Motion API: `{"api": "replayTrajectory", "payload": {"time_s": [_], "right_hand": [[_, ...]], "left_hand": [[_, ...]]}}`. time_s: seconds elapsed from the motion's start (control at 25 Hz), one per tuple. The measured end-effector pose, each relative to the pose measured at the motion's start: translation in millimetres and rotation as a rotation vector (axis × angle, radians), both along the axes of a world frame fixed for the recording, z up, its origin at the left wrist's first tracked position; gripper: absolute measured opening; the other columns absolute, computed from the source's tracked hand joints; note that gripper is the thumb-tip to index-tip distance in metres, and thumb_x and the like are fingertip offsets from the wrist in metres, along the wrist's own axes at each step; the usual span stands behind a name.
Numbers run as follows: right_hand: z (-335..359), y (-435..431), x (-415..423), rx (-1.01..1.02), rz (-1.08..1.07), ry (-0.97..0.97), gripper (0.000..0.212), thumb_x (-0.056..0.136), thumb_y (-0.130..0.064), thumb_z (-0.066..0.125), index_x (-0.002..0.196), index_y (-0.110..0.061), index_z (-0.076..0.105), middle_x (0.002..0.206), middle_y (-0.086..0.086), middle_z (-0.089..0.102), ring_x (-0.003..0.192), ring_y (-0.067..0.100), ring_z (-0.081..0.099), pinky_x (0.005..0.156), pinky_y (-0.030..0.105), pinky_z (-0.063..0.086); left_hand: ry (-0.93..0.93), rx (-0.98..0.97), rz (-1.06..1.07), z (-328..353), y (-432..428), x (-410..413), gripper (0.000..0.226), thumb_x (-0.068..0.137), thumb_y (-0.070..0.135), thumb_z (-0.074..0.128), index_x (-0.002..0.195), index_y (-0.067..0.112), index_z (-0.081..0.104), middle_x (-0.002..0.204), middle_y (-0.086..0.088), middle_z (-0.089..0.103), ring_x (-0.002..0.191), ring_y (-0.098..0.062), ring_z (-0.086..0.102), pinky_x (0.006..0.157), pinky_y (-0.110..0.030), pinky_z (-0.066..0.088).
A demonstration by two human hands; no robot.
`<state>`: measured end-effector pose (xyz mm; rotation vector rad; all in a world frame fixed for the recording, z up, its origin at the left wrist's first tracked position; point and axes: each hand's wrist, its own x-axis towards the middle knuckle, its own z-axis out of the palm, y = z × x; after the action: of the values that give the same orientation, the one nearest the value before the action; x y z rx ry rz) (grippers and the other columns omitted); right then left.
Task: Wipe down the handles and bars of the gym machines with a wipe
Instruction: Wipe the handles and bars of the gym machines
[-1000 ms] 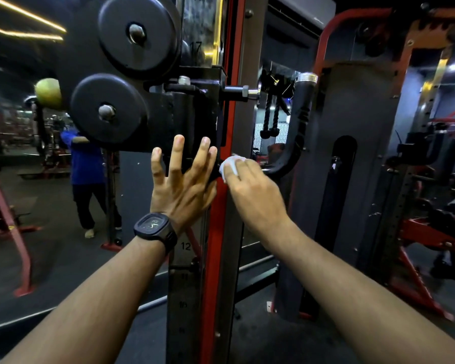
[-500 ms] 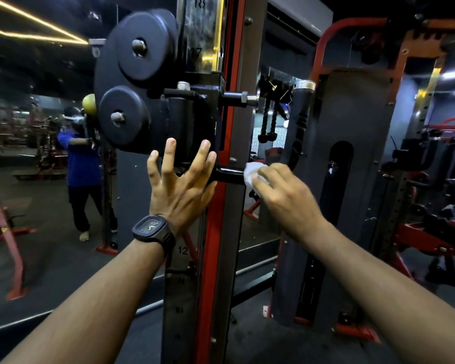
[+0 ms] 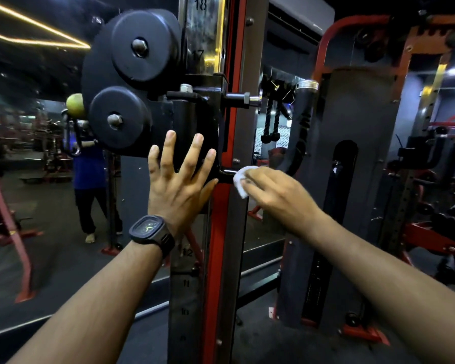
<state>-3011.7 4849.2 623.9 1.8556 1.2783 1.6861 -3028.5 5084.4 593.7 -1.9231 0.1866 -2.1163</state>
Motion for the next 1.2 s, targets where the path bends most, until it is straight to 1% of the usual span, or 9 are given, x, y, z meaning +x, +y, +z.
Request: {"api": "replayTrajectory", "payload": {"time_s": [0.16,0.36,0.48,0.6,0.76,0.92,1.0,1.12,1.2], "right_hand": [[-4,-8,3,0.064,0.005,-0.045,0.017,0.090,0.006,0.052,0.096,-0.001,0.067,0.088,0.015,0.063,0.074,0.031,0.059,0.065,0.042,0.051],[5,-28,-2,-0.046,0.000,-0.157,0.020,0.093,0.002,0.052,0.102,-0.004,0.069,0.097,0.011,0.067,0.084,0.028,0.063,0.072,0.039,0.052],[4,-36,-7,0.140,-0.044,-0.131,0.024,0.089,-0.001,0.053,0.107,-0.005,0.068,0.100,0.010,0.067,0.091,0.029,0.064,0.079,0.039,0.051],[3,26,-12,0.304,-0.067,0.073,0.027,0.094,-0.005,0.041,0.099,-0.008,0.068,0.088,0.008,0.066,0.076,0.028,0.063,0.065,0.038,0.051],[16,41,-22,0.206,-0.153,0.259,0.044,0.085,-0.009,0.026,0.105,-0.005,0.065,0.083,0.008,0.063,0.074,0.027,0.062,0.064,0.037,0.051],[23,44,-36,0.296,-0.302,0.391,0.036,0.085,-0.001,0.053,0.120,-0.011,0.058,0.104,0.007,0.061,0.097,0.026,0.060,0.076,0.034,0.048],[21,59,-36,0.218,-0.310,0.302,0.033,0.085,-0.005,0.058,0.117,-0.010,0.060,0.102,0.005,0.064,0.093,0.023,0.063,0.073,0.031,0.050],[21,23,-22,0.071,-0.247,0.210,0.034,0.083,-0.002,0.039,0.107,-0.003,0.062,0.086,0.009,0.063,0.078,0.026,0.062,0.061,0.035,0.050],[27,-14,-14,-0.023,-0.285,0.014,0.023,0.083,0.000,0.050,0.102,-0.003,0.063,0.079,0.007,0.058,0.070,0.024,0.057,0.059,0.034,0.049]], "left_hand": [[-0.019,-0.008,-0.005,2,-1,1,0.045,0.095,0.049,0.057,0.132,0.024,0.060,0.150,-0.009,0.032,0.136,-0.048,0.026,0.108,-0.065,0.026],[-0.007,0.022,-0.009,-2,4,1,0.048,0.095,0.049,0.057,0.134,0.022,0.059,0.152,-0.009,0.030,0.138,-0.047,0.024,0.110,-0.063,0.023],[0.002,0.004,-0.012,-2,4,1,0.049,0.094,0.048,0.058,0.135,0.022,0.057,0.152,-0.009,0.028,0.138,-0.047,0.023,0.111,-0.063,0.023],[0.017,-0.016,-0.034,-2,1,0,0.050,0.095,0.047,0.056,0.137,0.021,0.056,0.153,-0.010,0.026,0.138,-0.048,0.023,0.109,-0.064,0.027],[0.022,-0.011,-0.031,-2,4,1,0.050,0.096,0.048,0.055,0.138,0.022,0.055,0.153,-0.011,0.025,0.138,-0.049,0.023,0.109,-0.064,0.028],[0.015,-0.029,-0.044,-2,-1,4,0.047,0.095,0.047,0.057,0.135,0.024,0.058,0.151,-0.012,0.027,0.137,-0.051,0.024,0.109,-0.065,0.028],[0.012,-0.033,-0.064,-1,-3,4,0.046,0.094,0.047,0.057,0.134,0.024,0.059,0.151,-0.012,0.026,0.136,-0.051,0.024,0.110,-0.064,0.026],[0.046,0.001,-0.049,-3,1,2,0.047,0.095,0.047,0.055,0.135,0.024,0.058,0.152,-0.012,0.022,0.137,-0.051,0.020,0.111,-0.065,0.024],[0.041,-0.008,-0.037,-4,0,2,0.046,0.095,0.047,0.054,0.135,0.024,0.058,0.152,-0.012,0.022,0.137,-0.050,0.019,0.110,-0.066,0.023]]}}
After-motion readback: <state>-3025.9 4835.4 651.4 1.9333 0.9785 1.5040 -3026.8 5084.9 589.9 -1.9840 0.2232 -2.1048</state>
